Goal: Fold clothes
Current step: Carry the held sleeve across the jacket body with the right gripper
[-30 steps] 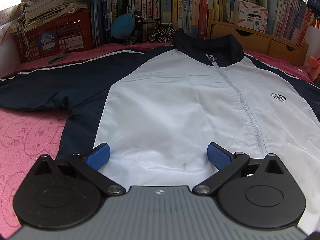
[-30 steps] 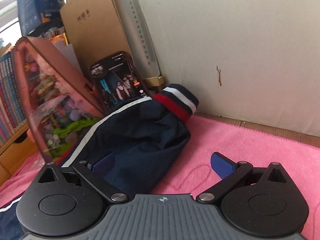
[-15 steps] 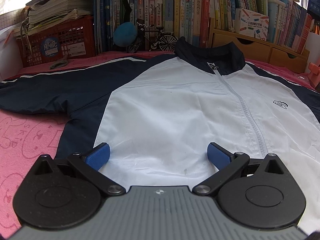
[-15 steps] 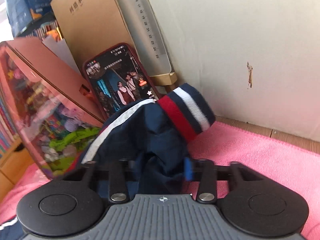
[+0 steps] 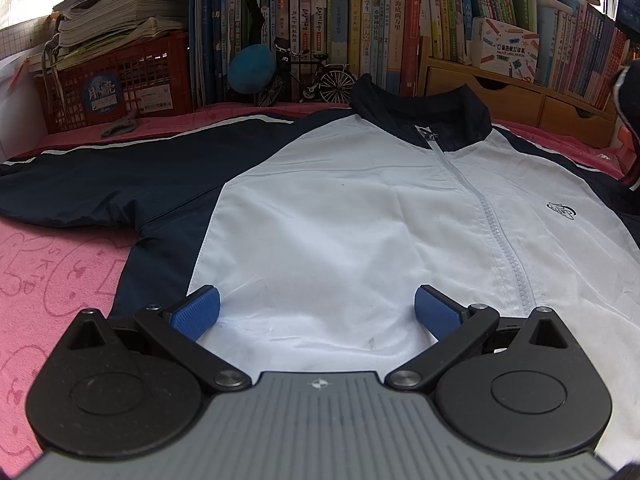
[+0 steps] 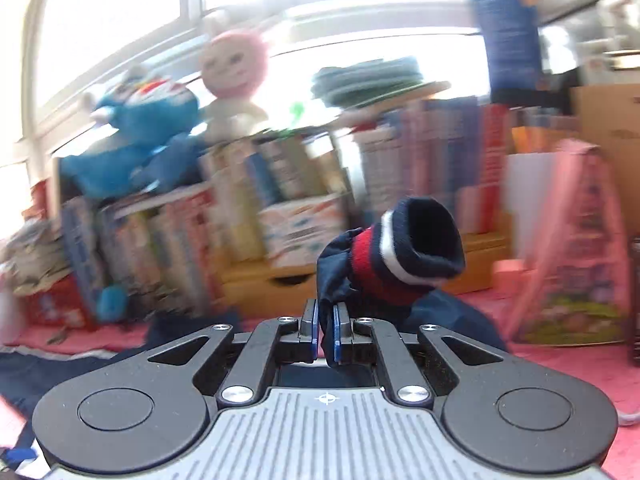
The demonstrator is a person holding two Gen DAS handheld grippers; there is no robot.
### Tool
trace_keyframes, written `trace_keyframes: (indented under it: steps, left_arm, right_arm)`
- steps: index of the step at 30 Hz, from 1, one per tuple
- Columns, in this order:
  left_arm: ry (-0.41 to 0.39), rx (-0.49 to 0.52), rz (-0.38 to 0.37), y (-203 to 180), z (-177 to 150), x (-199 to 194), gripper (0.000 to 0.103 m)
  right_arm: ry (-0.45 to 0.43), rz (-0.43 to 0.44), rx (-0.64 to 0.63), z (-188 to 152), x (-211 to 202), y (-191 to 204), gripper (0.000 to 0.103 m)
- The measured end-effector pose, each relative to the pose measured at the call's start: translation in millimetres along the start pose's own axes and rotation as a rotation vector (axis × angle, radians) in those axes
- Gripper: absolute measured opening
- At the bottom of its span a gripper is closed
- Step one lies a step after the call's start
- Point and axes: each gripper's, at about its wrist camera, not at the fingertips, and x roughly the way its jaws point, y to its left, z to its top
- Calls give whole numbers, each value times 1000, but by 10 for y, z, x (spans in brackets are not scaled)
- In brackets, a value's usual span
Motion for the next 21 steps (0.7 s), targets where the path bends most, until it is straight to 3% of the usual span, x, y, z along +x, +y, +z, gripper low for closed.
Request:
trace_keyframes:
  steps: [1, 2, 3, 5, 6, 11, 15, 19, 20, 21]
  left_arm:
    - [0, 0, 0, 1, 0, -1, 103]
    - [0, -1, -1, 1, 0, -2, 103]
    - [0, -1, -1, 1, 1, -3, 103]
    - [0, -2, -2, 7, -1, -7, 103]
    - [0, -2, -2, 7, 0, -9, 103]
    - [0, 0, -1, 1, 5, -10, 103]
    - [0, 0, -1, 0, 7, -10, 103]
    - [0, -1, -1, -4, 8, -9, 103]
    - [0, -1, -1, -4, 7, -9, 103]
    - [0, -1, -1, -4, 7, -8, 103]
  right_arm:
    - [41, 54, -43, -44, 119, 243, 16]
    - [82, 98, -81, -120, 186, 467, 25]
    - [123, 138, -116, -213, 229, 681, 41]
    - [160, 180, -149, -349, 284, 891, 59]
    - [171, 193, -156, -404, 280, 949, 60]
    - [204, 96, -174, -612, 174, 991, 74]
    - [229, 29, -271, -629, 445, 1061, 85]
    - [301, -78, -346, -720, 903, 1126, 86]
    - [328, -82, -315, -731, 1003, 1091, 80]
    - [355, -86, -284, -742, 1103, 1055, 66]
